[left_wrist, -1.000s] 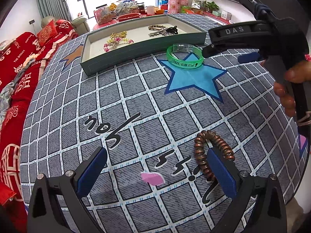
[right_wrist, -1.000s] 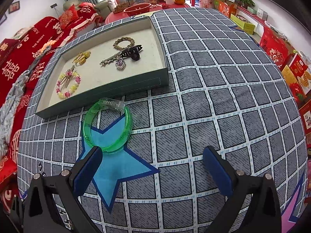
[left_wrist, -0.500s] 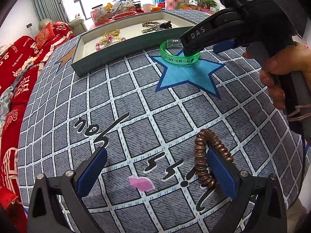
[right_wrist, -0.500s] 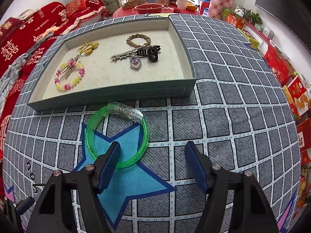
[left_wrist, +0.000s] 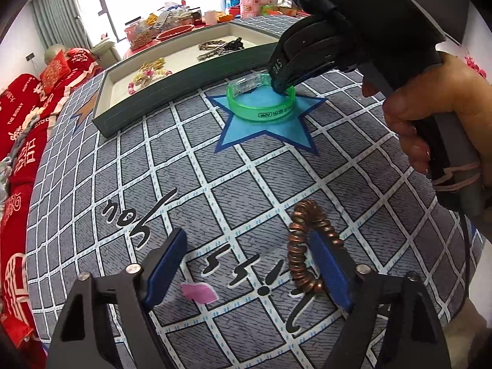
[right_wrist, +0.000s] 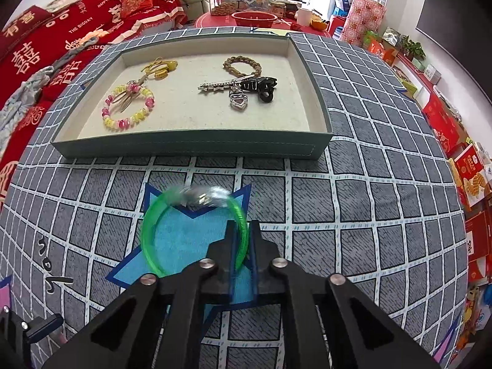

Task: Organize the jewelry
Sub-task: 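Grasp the green bangle with the right tool while the left tool grasps the brown wooden bead coil, then carry the green bangle and wooden bead coil over the tray with both tools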

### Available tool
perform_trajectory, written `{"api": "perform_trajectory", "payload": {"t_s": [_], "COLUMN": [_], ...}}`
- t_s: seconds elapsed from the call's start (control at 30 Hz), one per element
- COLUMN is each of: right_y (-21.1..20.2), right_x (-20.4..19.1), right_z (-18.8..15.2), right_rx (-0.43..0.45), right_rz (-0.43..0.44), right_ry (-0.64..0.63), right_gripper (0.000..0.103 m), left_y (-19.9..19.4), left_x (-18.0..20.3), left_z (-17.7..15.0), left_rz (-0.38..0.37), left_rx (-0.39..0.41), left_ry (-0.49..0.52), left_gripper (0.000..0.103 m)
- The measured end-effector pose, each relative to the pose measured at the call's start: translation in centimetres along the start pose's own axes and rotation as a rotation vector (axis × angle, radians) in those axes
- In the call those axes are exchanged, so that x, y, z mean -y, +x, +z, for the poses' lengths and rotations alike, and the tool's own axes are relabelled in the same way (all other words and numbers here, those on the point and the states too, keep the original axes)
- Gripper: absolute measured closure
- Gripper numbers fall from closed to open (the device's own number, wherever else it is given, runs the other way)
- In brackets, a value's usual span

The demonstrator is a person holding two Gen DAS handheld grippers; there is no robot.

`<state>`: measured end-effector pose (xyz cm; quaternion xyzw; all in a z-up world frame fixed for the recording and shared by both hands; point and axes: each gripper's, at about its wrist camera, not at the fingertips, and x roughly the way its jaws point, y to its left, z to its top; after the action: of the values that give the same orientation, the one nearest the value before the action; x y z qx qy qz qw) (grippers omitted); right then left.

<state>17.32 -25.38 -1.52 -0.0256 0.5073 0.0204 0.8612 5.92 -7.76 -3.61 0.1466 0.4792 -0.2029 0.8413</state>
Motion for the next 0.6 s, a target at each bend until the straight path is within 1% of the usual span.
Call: {"api": "perform_trajectory", "payload": {"t_s": [0.03,0.07,0.13,0.17,0.23,0.27,0.3,0.33,0.47,0.6], "right_y": [-0.2,-0.3,-1.1,-1.6,-2.6,-3.3,-3.8,-4.3,-6.8,-9.0], "right_x": [0.2,0.4,1.1,1.5,2.4,2.8,3.2,3.5,4.9,6.4], "right_z": [-0.3,-0.5,-1.2,-1.5,-2.1,-2.5,-2.9,-3.1,-4.8,-6.2], "right_rx": [0.001,0.004,0.015,0.024,0.042,0.051,0.058,0.064,0.092,0.115], "right_rz": [0.003,0.007,0.011,0.013,0.024,0.024,0.022,0.020,0.013,0.019], "right_ry": [0.004,0.006,0.016,0.026,0.048,0.060,0.072,0.082,0.127,0.190], "right_gripper": [0.096,0.096,0.096,0.096,0.096,0.096,0.096,0.096,0.096,0.096], "left_y": [0.0,-0.1,-0.2,-0.3,-0.5,-0.6,-0.6,-0.7,-1.0,-0.8], "left_x": [0.1,0.4,0.8,1.0,1.3,1.4,1.7,2.0,2.8,2.0], "left_z": [0.0,0.0,0.0,0.0,-0.1,-0.1,-0.2,-0.2,-0.3,0.1], "left_rz": [-0.006,-0.010,-0.017,-0.030,-0.060,-0.071,-0.076,-0.084,-0.071,-0.119], "left_rx": [0.001,0.003,0.008,0.008,0.008,0.009,0.011,0.013,0.026,0.006], "left_ry": [0.006,0.016,0.039,0.047,0.058,0.063,0.074,0.088,0.129,0.090], "left_gripper": [0.021,0.023,0.034,0.037,0.055,0.059,0.066,0.079,0.079,0.079]}}
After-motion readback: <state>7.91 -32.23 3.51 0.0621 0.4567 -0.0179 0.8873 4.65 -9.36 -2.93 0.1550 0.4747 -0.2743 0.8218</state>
